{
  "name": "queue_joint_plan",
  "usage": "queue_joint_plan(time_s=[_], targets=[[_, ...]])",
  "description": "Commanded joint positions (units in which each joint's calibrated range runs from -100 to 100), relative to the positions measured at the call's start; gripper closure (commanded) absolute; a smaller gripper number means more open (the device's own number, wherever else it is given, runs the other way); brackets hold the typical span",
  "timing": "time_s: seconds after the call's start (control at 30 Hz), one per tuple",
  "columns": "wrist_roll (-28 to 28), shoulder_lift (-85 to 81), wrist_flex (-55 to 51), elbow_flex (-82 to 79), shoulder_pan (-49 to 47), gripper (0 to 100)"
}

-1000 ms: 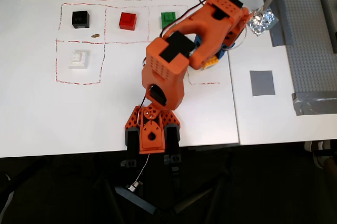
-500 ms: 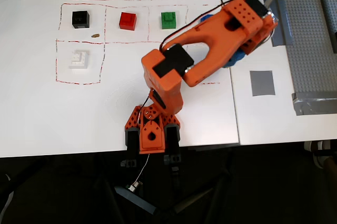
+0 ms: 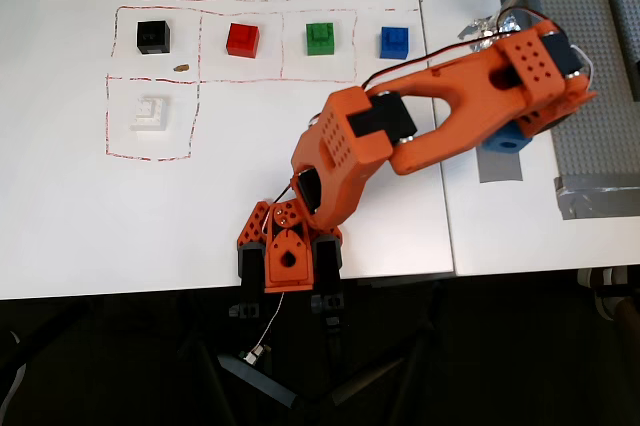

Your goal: Grab the block and put it in the grey marker

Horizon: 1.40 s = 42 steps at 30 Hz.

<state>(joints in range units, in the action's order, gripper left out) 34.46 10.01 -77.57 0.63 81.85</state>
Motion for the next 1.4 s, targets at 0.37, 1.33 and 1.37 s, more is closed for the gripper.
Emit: queue_joint_plan(time_s=[0.37, 1.33, 1.37], targets=[[9.5, 6.7, 13.1, 7.5, 8.9, 100], [11.8, 6.3, 5.9, 7.5, 10.3, 57], [11.9, 5.9, 3.4, 8.4, 10.3, 56]])
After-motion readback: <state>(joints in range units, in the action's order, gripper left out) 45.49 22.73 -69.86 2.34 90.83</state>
